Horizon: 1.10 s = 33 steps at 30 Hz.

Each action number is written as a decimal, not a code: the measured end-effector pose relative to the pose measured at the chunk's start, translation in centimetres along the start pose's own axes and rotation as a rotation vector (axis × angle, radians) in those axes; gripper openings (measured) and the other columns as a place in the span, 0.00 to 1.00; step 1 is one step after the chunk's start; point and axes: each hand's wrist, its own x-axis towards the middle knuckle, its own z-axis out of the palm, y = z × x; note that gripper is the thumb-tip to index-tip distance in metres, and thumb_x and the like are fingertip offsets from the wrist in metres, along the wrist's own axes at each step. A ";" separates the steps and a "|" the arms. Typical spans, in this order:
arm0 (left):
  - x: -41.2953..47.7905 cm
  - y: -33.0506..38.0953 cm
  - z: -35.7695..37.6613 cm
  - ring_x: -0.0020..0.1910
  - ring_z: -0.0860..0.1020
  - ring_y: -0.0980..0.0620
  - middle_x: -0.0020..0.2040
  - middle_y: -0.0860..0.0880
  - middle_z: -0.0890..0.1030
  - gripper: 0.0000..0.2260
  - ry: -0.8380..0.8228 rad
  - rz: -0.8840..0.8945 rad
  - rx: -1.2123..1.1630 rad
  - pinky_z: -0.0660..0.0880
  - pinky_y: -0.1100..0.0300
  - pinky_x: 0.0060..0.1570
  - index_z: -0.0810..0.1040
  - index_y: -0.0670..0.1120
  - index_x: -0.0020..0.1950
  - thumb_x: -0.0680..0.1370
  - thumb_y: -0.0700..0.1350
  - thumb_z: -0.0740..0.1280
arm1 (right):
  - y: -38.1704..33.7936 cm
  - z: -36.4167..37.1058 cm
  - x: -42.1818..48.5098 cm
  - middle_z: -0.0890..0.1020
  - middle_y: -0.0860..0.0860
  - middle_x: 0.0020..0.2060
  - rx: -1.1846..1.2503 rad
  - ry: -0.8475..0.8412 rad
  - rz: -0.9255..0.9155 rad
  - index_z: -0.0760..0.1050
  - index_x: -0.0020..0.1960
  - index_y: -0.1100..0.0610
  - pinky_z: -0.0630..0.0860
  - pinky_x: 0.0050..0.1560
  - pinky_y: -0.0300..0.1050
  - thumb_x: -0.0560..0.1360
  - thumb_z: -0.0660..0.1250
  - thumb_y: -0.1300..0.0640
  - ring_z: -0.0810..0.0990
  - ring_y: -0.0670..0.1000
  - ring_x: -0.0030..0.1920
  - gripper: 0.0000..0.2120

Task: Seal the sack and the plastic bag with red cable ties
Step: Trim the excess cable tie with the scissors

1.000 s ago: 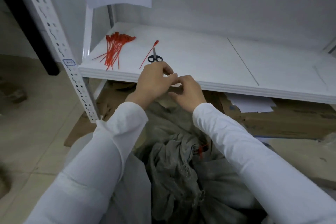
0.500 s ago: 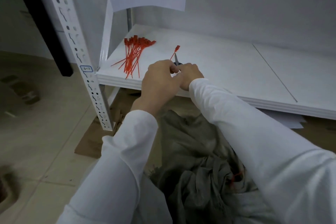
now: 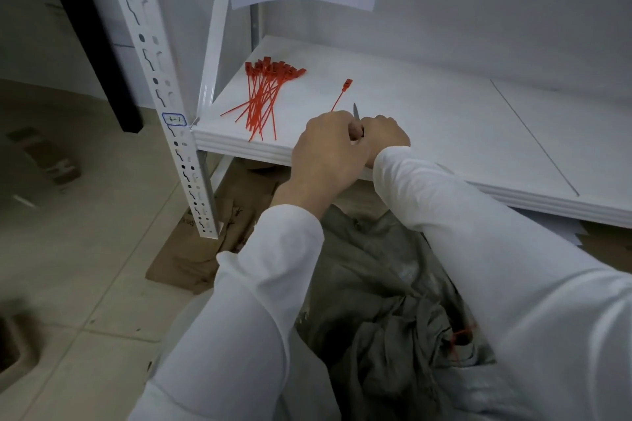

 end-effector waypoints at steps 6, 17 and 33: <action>-0.8 -0.2 0.0 0.48 0.79 0.52 0.51 0.48 0.82 0.08 -0.072 0.038 0.065 0.76 0.57 0.54 0.81 0.46 0.54 0.77 0.45 0.68 | 2.1 0.1 -2.2 0.77 0.51 0.52 -0.058 -0.029 -0.089 0.73 0.61 0.49 0.71 0.44 0.46 0.73 0.63 0.56 0.77 0.56 0.49 0.17; -1.6 0.1 0.6 0.49 0.79 0.51 0.49 0.49 0.82 0.07 -0.131 0.081 0.092 0.77 0.55 0.53 0.81 0.46 0.52 0.77 0.45 0.67 | 5.6 0.2 -5.9 0.79 0.54 0.56 0.026 0.060 -0.054 0.76 0.58 0.47 0.72 0.48 0.46 0.76 0.61 0.61 0.78 0.58 0.54 0.15; -9.0 6.5 6.1 0.40 0.85 0.48 0.43 0.40 0.85 0.19 -0.697 -0.282 -0.426 0.81 0.60 0.33 0.80 0.36 0.54 0.79 0.52 0.64 | 13.1 -2.7 -23.4 0.85 0.48 0.46 0.489 0.320 -0.176 0.80 0.53 0.53 0.73 0.48 0.38 0.74 0.63 0.64 0.82 0.51 0.46 0.13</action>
